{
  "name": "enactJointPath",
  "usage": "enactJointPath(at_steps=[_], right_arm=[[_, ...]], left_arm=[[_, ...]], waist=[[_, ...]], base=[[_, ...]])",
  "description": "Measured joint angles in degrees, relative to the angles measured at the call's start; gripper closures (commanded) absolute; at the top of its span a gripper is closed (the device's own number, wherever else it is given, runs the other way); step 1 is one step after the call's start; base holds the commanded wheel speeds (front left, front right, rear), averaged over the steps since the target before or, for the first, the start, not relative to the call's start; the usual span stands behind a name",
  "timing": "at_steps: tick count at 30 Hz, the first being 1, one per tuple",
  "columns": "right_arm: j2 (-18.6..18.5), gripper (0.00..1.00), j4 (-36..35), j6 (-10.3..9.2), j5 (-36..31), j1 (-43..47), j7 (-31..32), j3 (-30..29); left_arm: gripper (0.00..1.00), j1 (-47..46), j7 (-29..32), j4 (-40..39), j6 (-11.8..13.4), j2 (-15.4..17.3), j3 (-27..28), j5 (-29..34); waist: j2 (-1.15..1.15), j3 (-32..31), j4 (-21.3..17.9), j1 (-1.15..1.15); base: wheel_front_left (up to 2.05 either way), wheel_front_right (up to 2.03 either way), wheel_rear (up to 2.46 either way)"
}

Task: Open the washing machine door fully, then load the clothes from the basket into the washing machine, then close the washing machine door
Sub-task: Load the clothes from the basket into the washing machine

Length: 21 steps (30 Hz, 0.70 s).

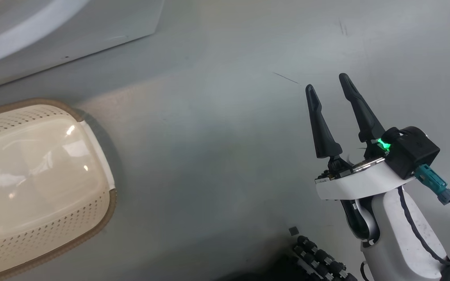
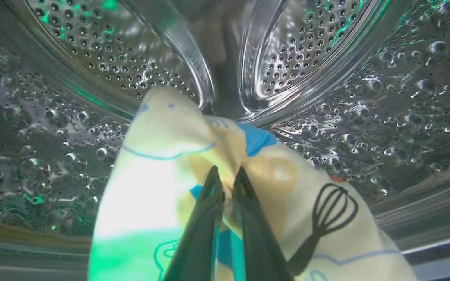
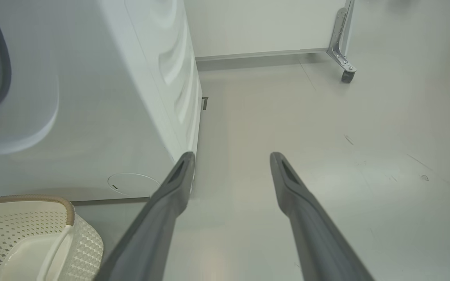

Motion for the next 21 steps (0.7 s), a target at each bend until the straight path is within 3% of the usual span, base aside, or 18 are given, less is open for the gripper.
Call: enactJointPath(at_steps=[4,12,21], right_arm=[[0.1,0.00,0.8,-0.01,0.5,-0.2,0.0,-0.2],[0.2,0.00,0.1,-0.25,3.5,-2.3,0.0,0.5],[0.2,0.00,0.1,-0.82,4.5,-3.1,0.0,0.9]], left_arm=[[1.00,-3.0,-0.5,0.2,-0.5,0.8,-0.1,0.6],[1.00,-12.4,-9.1,-1.4,-0.7,4.3,0.1,5.4],[1.00,-15.0,-15.7,0.8,-0.3,4.4,-0.8,9.0]], waist=[[0.00,1.5,-1.7,0.00],[0.00,3.3,-3.9,0.00],[0.00,3.9,-4.6,-0.01]], base=[[0.00,0.00,0.00],[0.00,0.00,0.00],[0.00,0.00,0.00]])
